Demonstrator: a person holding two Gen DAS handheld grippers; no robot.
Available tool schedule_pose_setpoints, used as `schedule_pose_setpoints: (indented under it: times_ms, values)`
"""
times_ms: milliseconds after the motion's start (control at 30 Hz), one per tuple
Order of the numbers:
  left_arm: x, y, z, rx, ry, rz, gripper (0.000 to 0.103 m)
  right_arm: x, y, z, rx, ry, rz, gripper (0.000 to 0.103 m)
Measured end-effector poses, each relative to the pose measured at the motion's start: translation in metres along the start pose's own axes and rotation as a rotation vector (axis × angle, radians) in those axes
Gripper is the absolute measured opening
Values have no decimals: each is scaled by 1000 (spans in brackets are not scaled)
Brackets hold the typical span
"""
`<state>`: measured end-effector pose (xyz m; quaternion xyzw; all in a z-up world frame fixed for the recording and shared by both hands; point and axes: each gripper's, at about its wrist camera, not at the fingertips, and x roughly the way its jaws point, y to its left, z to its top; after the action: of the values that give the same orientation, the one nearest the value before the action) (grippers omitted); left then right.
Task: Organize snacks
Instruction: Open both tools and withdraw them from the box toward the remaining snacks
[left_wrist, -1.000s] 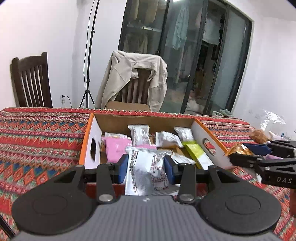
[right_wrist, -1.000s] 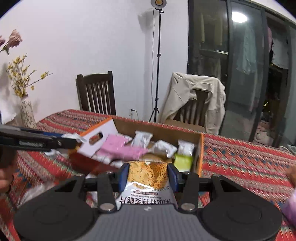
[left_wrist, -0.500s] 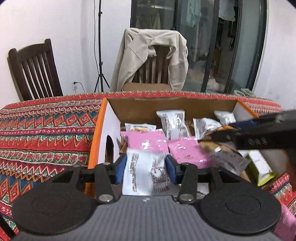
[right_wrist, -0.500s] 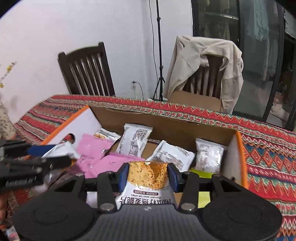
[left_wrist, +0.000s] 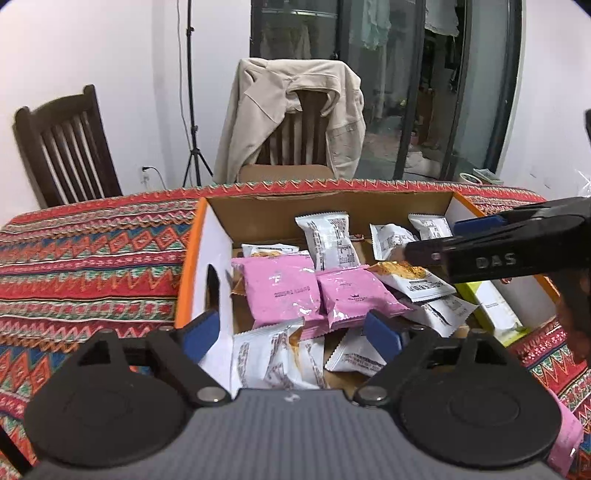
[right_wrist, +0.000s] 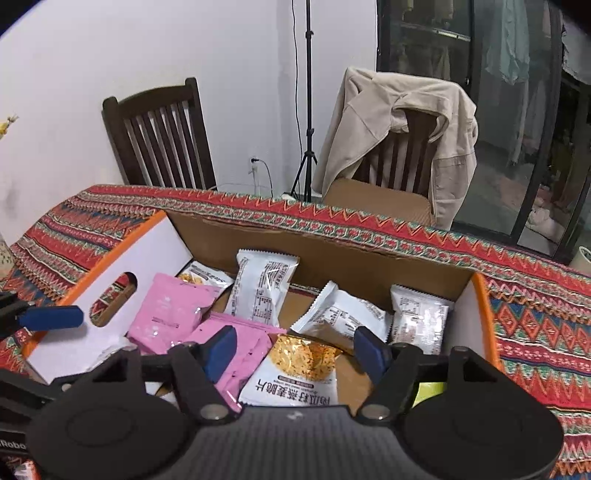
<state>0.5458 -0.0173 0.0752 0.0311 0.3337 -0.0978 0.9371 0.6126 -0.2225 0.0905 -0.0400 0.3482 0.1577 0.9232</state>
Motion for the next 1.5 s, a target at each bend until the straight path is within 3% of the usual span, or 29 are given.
schedule_pose_setpoints:
  times_ms: [433,633,867,1100,1200,1333,1500]
  values:
    - [-102,-17,-28,19,-107,41,103,-113,-4,-42,-10,-110,-20,85]
    - [-150,-24,-67,11,-127,31,103,-174,-4,-85,-5,-163,-30,89]
    - [-196,-30,-112,-68,-157,35,103,-230,-1,-151,48,-208,-23,96]
    - [-215,-31,-167,-147,-121,36,103,-255,17,-222,58,-191,-63,96]
    - [-215,-33,-185,-134,-82,51,103,-250,27,-246,46,-130,-87,96]
    - [-218,-31,-197,-149,-57,61,103,-243,36,-267,61,-64,-123,96]
    - [-221,-35,-205,-134,-53,65,103,-245,37,-281,75,-48,-143,96]
